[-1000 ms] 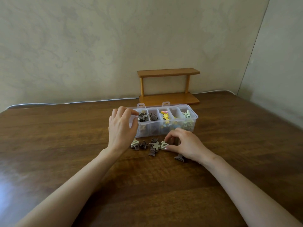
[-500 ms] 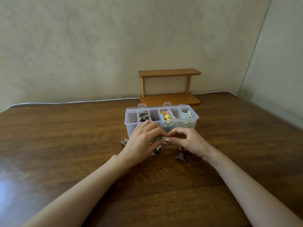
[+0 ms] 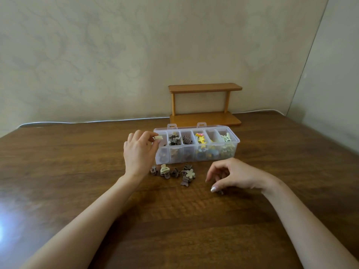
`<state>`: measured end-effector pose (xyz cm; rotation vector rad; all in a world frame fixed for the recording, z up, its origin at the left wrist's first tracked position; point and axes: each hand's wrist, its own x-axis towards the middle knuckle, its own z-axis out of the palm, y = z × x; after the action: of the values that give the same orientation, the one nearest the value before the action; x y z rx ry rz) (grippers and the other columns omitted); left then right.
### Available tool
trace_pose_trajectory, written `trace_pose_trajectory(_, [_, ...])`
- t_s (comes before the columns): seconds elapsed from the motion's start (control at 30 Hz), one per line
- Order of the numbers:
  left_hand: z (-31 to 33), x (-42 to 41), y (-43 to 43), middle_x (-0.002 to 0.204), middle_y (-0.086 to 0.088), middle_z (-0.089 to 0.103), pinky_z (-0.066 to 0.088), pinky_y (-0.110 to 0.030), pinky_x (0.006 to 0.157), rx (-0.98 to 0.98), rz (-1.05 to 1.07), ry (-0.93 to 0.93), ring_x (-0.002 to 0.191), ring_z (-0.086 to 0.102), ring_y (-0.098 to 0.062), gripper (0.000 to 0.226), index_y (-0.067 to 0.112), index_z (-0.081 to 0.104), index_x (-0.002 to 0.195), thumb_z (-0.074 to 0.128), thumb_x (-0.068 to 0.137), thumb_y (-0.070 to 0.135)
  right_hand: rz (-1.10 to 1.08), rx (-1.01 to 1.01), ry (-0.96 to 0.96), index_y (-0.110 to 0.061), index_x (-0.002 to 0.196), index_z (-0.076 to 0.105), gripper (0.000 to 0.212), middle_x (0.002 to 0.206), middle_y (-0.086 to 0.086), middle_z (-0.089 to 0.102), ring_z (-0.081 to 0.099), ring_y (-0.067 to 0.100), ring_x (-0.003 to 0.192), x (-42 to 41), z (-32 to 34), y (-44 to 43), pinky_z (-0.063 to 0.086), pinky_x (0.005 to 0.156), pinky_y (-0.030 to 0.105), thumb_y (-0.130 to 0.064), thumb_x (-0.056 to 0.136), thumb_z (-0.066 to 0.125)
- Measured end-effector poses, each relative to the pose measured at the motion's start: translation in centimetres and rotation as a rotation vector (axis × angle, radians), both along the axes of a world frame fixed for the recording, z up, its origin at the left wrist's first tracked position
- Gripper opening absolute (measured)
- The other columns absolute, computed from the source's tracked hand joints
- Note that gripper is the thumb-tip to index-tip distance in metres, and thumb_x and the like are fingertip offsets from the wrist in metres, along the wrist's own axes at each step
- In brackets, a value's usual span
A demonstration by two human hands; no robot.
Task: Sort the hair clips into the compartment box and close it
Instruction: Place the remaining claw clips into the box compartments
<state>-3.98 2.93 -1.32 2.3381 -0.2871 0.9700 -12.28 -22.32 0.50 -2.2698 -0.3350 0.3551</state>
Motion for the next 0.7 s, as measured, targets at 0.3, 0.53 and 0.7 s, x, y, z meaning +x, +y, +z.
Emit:
trace_pose_trajectory(0.3, [0.1, -0.8, -1.2, 0.092, 0.001, 0.061, 0.036, -0.028, 0.074, 0.081, -0.133, -0.090, 0.085, 0.050, -0.018, 0.008, 0.016, 0.062, 0.094, 0.059, 0.088, 0.021, -0.196, 0.178, -0.161, -0.016, 0.086, 0.067, 0.012, 0.071, 0.001, 0.068, 0.067, 0.012, 0.064, 0.2, -0.5, 0.7, 0.051, 0.058, 0.022, -0.007, 0.079, 0.072])
trace_pose_trajectory(0.53, [0.8, -3.0, -3.1, 0.093, 0.009, 0.060, 0.047, -0.033, 0.075, 0.176, -0.526, -0.025, 0.089, 0.052, -0.009, 0.028, 0.022, 0.060, 0.098, 0.055, 0.083, 0.044, -0.330, 0.523, -0.229, -0.010, 0.089, 0.066, 0.010, 0.081, 0.009, 0.067, 0.067, 0.016, 0.068, 0.6, -0.2, 2.3, 0.054, 0.060, 0.024, -0.002, 0.084, 0.064])
trace_pose_trajectory(0.7, [0.4, -3.2, -3.3, 0.097, 0.009, 0.061, 0.049, -0.034, 0.074, 0.224, -0.607, 0.014, 0.089, 0.049, -0.005, 0.044, 0.024, 0.059, 0.107, 0.051, 0.077, 0.055, -0.318, 0.577, -0.252, -0.004, 0.094, 0.065, 0.009, 0.081, 0.009, 0.066, 0.068, 0.018, 0.069, 0.8, 0.6, 3.8, 0.056, 0.062, 0.025, -0.002, 0.085, 0.063])
